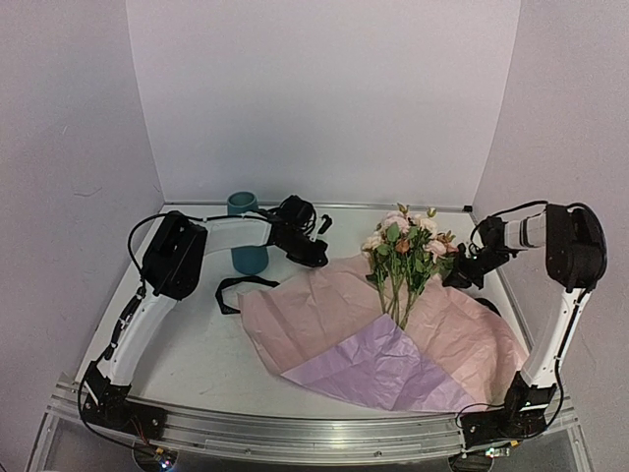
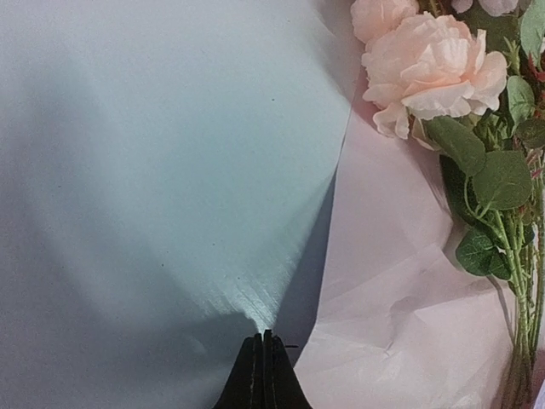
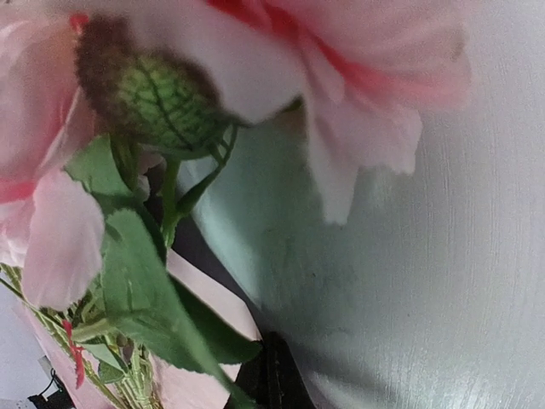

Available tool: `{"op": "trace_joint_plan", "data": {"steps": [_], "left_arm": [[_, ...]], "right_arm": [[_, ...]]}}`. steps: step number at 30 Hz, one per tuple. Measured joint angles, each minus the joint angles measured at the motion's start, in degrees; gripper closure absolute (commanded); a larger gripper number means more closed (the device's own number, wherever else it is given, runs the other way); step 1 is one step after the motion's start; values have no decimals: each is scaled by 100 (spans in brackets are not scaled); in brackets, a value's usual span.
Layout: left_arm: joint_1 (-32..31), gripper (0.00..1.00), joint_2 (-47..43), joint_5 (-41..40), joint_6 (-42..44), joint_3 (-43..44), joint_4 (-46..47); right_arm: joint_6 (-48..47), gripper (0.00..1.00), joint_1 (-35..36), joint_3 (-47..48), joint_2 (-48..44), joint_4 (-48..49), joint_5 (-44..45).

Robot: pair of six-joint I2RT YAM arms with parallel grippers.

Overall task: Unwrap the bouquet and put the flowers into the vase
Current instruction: Move the wrapping paper to the center of the board.

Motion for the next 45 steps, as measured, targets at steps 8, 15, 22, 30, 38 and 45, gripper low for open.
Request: {"op": "trace_joint_plan", "data": {"steps": [8,15,22,30,38,45], "left_arm": [[117,60,48,155,-45,67,35],[161,56,35,339,-75,53,71],[183,55,35,518,-253,52,74],[203,54,-87,214,-656,-75,103],[293,45,-212,764,-786,-375,316],[304,48,-212,1344,-827,-375,383]], "right_arm": [[65,100,0,312,216,2,-17],[57,100,0,312,216,0,-12],[35,100,0,310,216,0,-12],[15,100,0,308,216,0,-12],[2,100,0,308,216,0,-15],[-29,100,0,308,216,0,-15]]}}
